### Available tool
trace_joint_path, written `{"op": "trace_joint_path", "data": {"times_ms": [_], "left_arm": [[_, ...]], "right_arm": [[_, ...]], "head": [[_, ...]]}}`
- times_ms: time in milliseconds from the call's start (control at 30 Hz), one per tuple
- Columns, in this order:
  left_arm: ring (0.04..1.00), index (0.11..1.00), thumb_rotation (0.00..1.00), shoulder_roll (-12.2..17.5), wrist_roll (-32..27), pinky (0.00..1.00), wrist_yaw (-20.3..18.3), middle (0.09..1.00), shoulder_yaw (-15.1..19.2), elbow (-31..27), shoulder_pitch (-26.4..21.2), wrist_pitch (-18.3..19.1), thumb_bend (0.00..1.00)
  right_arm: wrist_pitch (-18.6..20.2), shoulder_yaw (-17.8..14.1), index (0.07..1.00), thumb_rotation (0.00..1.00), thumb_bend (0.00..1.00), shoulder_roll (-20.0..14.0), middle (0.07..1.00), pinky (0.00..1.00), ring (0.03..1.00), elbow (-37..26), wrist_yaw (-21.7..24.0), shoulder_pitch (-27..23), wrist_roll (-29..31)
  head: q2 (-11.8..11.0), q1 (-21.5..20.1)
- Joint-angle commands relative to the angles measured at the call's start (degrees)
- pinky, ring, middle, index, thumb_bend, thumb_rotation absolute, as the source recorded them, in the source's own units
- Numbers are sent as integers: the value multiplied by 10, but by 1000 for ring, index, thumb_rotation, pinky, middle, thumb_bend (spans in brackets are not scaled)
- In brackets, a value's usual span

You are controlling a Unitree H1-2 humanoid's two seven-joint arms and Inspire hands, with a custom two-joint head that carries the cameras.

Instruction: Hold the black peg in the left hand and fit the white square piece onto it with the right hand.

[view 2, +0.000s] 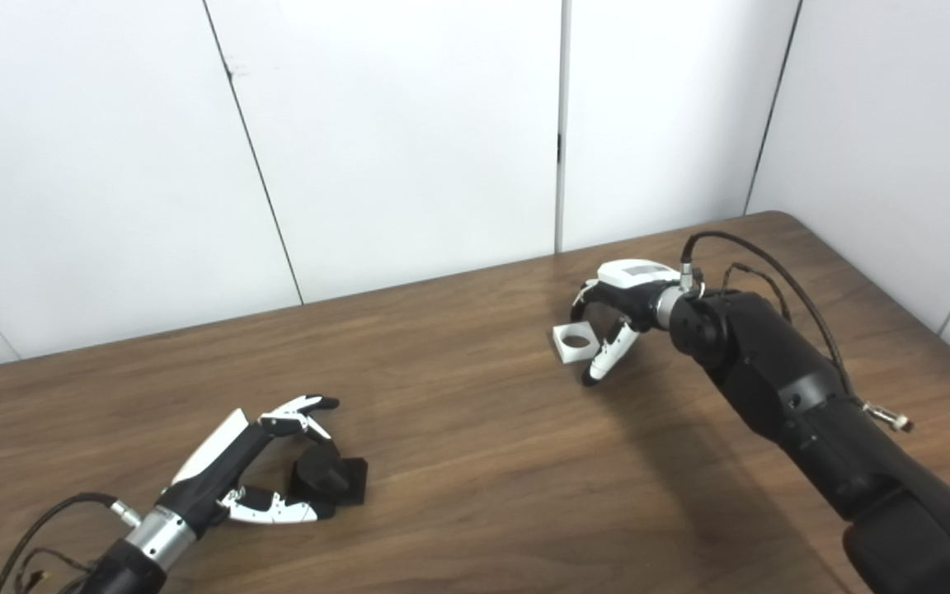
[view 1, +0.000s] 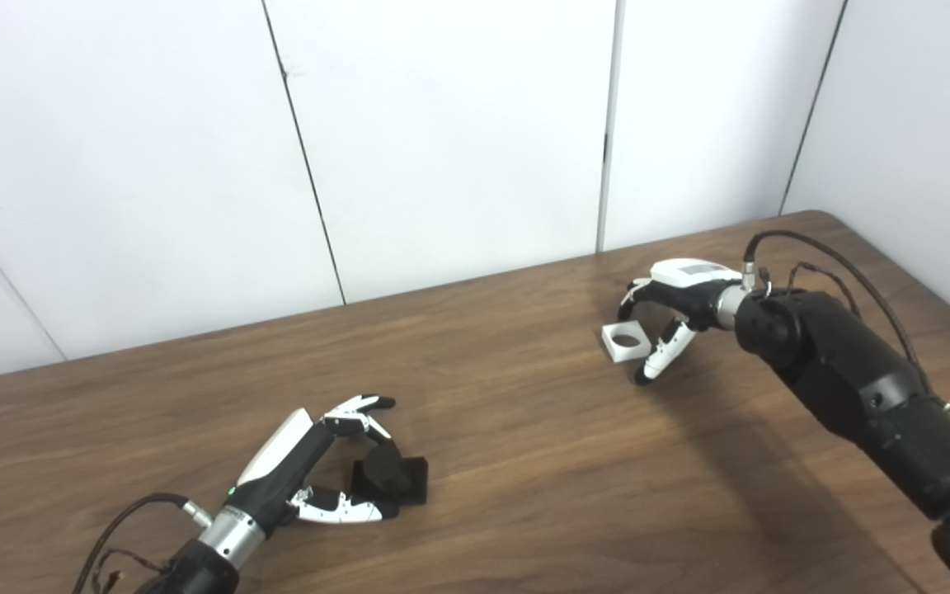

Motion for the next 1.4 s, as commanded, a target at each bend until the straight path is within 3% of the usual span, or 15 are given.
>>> {"op": "trace_joint_path", "data": {"times_ms": [0, 433, 533, 600, 800, 1200, 1367], "left_arm": [[945, 495, 76, 10, 2, 854, 1, 891, 4, -10, -3, 9, 517], [947, 495, 76, 12, 0, 859, -5, 890, 4, -23, 2, 19, 517], [947, 495, 77, 12, -1, 862, -5, 891, 4, -24, 2, 20, 517], [947, 495, 77, 12, -1, 862, -5, 891, 4, -25, 2, 21, 517], [946, 495, 76, 12, 1, 857, -8, 891, 3, -31, 3, 27, 516], [940, 495, 76, 10, 7, 850, -5, 889, 2, -29, 0, 28, 517], [942, 495, 77, 7, 8, 848, -9, 889, 0, -37, -1, 41, 516]], "right_arm": [[-8, -2, 801, 344, 798, -5, 937, 974, 960, 14, -22, -21, -3], [-47, 4, 696, 255, 707, 4, 867, 877, 891, 72, -101, -27, -1], [-49, 2, 527, 162, 545, 7, 830, 846, 861, 75, -134, -22, -6], [-52, 4, 502, 147, 521, 8, 813, 840, 849, 77, -155, -20, -11], [-54, 9, 490, 138, 512, 6, 793, 869, 842, 74, -184, -16, -19], [-60, 5, 489, 137, 514, -3, 775, 875, 827, 58, -197, -6, -15], [-96, -2, 488, 137, 515, -10, 758, 869, 817, 31, -216, 4, -7]], "head": [[0, 1], [6, 5], [8, 6], [8, 8], [8, 8], [13, 14], [18, 35]]}}
